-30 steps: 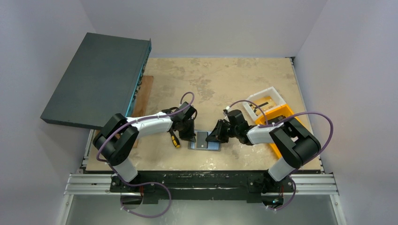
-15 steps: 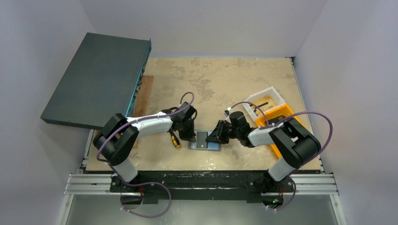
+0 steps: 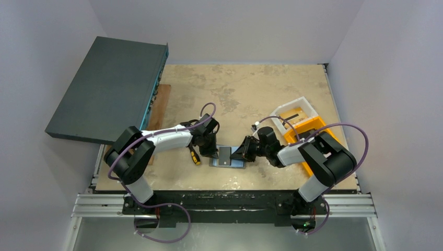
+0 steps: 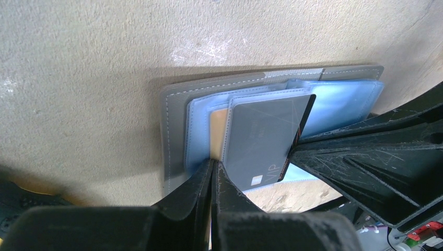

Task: Take the credit cards out of the card holder
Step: Remove the credit card from the card holder.

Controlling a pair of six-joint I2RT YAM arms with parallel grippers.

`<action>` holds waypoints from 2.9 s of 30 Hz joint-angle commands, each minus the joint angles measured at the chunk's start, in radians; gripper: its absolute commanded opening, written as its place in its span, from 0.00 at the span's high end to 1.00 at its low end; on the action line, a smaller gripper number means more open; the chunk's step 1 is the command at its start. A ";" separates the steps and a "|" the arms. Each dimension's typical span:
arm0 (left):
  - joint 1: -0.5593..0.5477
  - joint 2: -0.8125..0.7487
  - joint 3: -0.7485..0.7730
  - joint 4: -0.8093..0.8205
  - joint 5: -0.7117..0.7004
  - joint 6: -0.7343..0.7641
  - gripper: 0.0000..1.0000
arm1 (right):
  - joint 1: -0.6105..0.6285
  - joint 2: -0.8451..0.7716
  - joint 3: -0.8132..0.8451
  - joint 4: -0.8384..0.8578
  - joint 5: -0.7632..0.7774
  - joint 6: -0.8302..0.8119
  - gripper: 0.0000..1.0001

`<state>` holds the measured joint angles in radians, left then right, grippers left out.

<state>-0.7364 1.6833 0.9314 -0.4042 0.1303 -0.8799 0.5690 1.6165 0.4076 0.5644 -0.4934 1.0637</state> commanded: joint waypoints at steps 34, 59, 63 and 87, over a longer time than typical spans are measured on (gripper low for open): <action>-0.004 0.115 -0.033 -0.034 -0.062 -0.027 1.00 | -0.080 -0.049 -0.010 -0.090 -0.006 -0.128 0.73; -0.014 0.129 -0.028 0.009 -0.018 -0.025 1.00 | -0.071 0.030 0.021 -0.151 0.104 -0.234 0.67; -0.018 0.127 -0.022 0.007 -0.018 -0.025 1.00 | -0.034 0.055 0.029 -0.130 0.087 -0.222 0.69; -0.023 0.071 -0.041 -0.034 -0.051 -0.021 1.00 | -0.046 -0.362 -0.052 -0.452 0.276 -0.191 1.00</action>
<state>-0.7528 1.7180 0.9443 -0.3698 0.1764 -0.9096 0.5289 1.3319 0.3676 0.2966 -0.3294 0.9108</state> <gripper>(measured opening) 0.003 0.008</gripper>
